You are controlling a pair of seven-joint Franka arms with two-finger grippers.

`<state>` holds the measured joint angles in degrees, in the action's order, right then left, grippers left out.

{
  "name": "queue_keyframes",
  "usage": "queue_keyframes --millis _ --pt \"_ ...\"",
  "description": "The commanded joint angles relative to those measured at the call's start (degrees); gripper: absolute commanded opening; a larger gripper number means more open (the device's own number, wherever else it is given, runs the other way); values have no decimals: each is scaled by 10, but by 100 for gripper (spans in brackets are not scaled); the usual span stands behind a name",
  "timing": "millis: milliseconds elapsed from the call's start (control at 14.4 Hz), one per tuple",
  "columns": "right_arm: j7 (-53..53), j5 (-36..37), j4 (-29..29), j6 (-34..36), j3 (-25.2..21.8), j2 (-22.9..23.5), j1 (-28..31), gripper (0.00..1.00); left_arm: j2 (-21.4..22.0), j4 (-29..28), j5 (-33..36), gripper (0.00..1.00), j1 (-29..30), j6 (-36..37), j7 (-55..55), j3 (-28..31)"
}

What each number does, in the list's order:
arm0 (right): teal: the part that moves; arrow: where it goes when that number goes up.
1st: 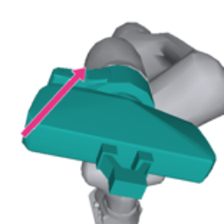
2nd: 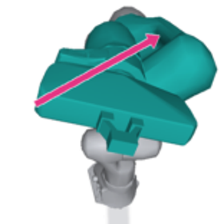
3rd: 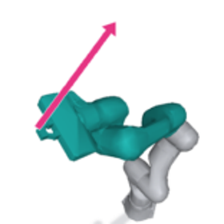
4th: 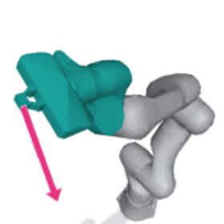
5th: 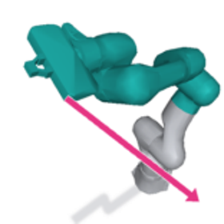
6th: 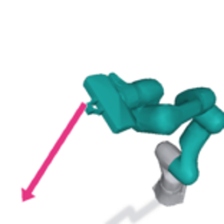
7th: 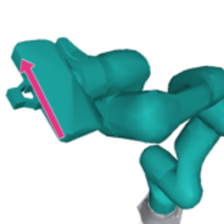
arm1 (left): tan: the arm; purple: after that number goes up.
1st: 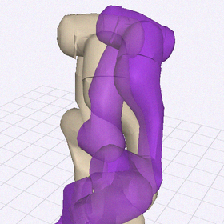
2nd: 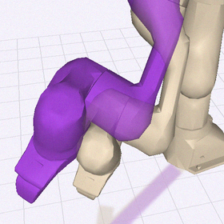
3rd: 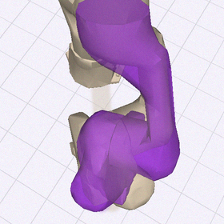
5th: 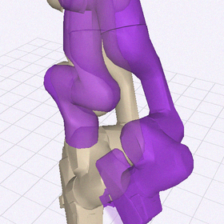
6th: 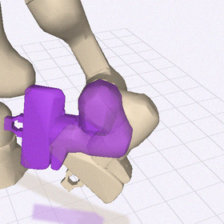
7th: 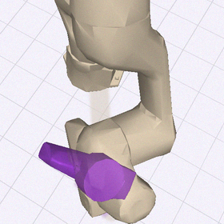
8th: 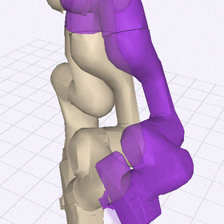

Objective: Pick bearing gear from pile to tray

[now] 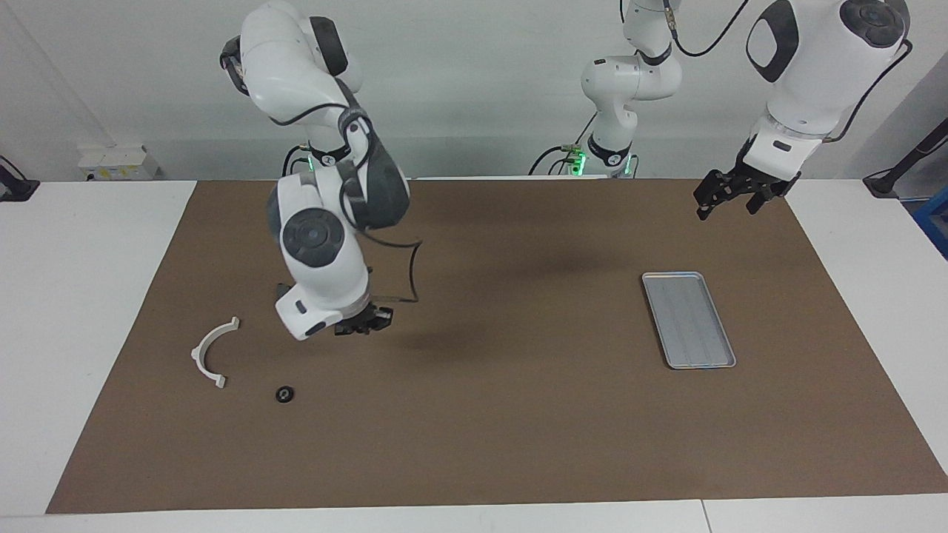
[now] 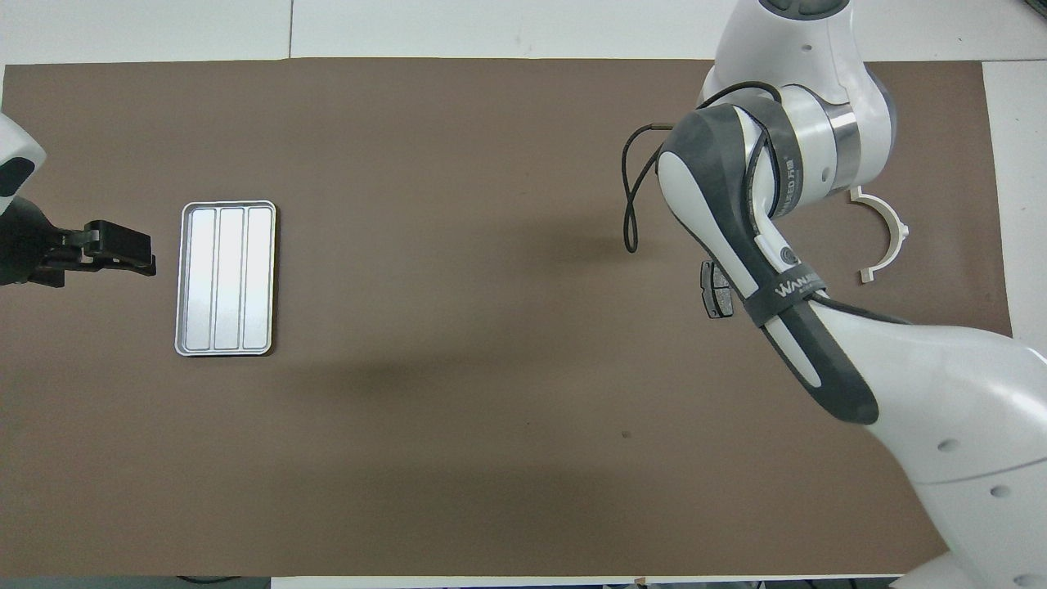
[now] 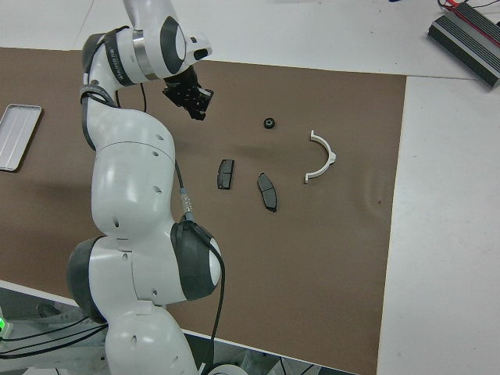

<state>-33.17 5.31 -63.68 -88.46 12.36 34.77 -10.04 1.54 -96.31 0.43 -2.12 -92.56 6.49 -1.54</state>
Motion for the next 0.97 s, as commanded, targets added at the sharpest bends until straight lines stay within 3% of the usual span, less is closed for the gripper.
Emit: queue_keyframes --millis 0,348,626,905 --pt "-182 -5 46 20 29 1 -67 0 2 2 -5 100 -5 7 -2 5" --pt "-438 -23 44 -69 27 8 -191 0 2 1 -5 100 -6 8 -2 5" --pt "-520 25 44 -160 12 90 -265 0 2 2 -5 100 -6 8 -2 5" --pt "-540 58 34 -239 10 152 -267 0 2 2 -5 100 -6 7 -1 5"
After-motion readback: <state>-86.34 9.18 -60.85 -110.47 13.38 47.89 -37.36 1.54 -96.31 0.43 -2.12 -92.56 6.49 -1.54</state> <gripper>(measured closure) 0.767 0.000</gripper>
